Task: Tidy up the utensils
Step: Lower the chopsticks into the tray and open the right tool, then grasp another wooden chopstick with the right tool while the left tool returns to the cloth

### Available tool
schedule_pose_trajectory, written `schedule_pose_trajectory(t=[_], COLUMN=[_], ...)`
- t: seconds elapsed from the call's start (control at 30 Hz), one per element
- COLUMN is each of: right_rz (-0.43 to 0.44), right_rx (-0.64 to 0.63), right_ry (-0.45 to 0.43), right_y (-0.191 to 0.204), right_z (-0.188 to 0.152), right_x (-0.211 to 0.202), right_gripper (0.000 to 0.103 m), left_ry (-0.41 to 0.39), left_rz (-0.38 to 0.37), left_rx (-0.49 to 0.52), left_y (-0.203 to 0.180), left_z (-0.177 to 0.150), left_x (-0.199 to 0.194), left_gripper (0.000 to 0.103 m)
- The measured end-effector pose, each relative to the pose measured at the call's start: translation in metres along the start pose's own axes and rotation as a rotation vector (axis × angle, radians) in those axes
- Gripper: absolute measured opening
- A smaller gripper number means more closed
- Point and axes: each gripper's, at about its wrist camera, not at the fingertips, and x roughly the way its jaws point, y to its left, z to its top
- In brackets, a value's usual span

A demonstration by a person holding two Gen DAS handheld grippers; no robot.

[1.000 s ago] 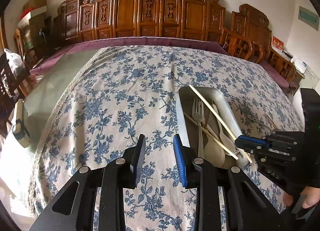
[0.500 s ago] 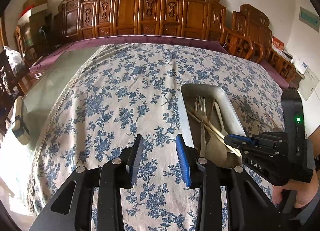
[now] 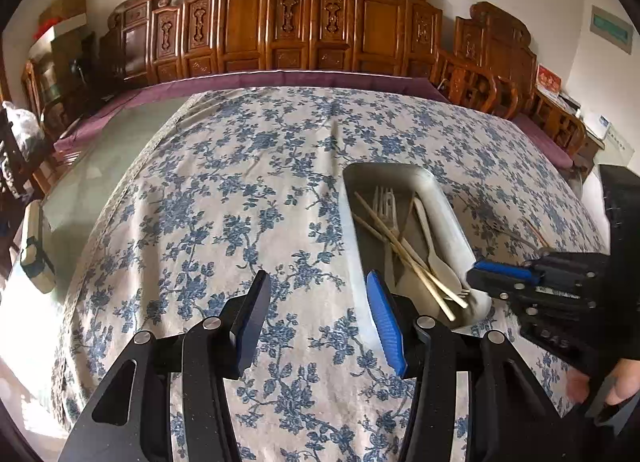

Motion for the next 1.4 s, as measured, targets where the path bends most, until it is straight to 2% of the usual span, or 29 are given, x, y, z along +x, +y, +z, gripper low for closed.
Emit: schedule_pose_trajectory(t=[0.2, 0.3, 0.5, 0.67, 0.77, 0.87, 1.3, 1.4], right_rz=[-0.018, -0.043, -0.136, -0.223, -0.261, -0.287, -0.317, -0.320], right_rx=[-0.012, -0.013, -0.020, 0.019, 0.050, 0.072, 0.145, 0.140], right_ry=[-0.034, -0.049, -0.047, -0.028, -0.017, -0.007, 0.110, 0.104], right_y=[-0.019, -0.034, -0.077, -0.128, -0.154, -0.175, -0.223, -0.225], right_z=[-0.017, -0.031, -0.063, -0.087, -0.100, -0.110, -0.131, -0.133], right_x=[-0.033, -0.053, -0.083, -0.099, -0.101, -0.099, -0.061, -0.061], right_gripper=[0.014, 0.014, 0.014, 0.015, 0.024, 0.024, 0.024, 0.021], left_ry=[0.004, 0.000, -0.004, 0.004, 0.015, 0.024, 0.087, 0.104], left_rz=[-0.019, -0.031, -0.030, -0.050, -0.069, -0.084, -0.137, -0.140], left_rx=[0.026, 0.038, 0.097, 0.132, 0.149, 0.163, 0.203, 0.206], left_y=[-0.016, -0.028, -0.059, -0.088, -0.109, -0.127, -0.198, -0.213], left_z=[-0.001, -0.002, 0.002, 0.003, 0.001, -0.001, -0.014, -0.015], left_x=[-0.002, -0.002, -0.004, -0.001, 0.003, 0.007, 0.032, 0.042], left_gripper=[0.048, 0.077, 0.077, 0.077, 0.077, 0.077, 0.077, 0.077])
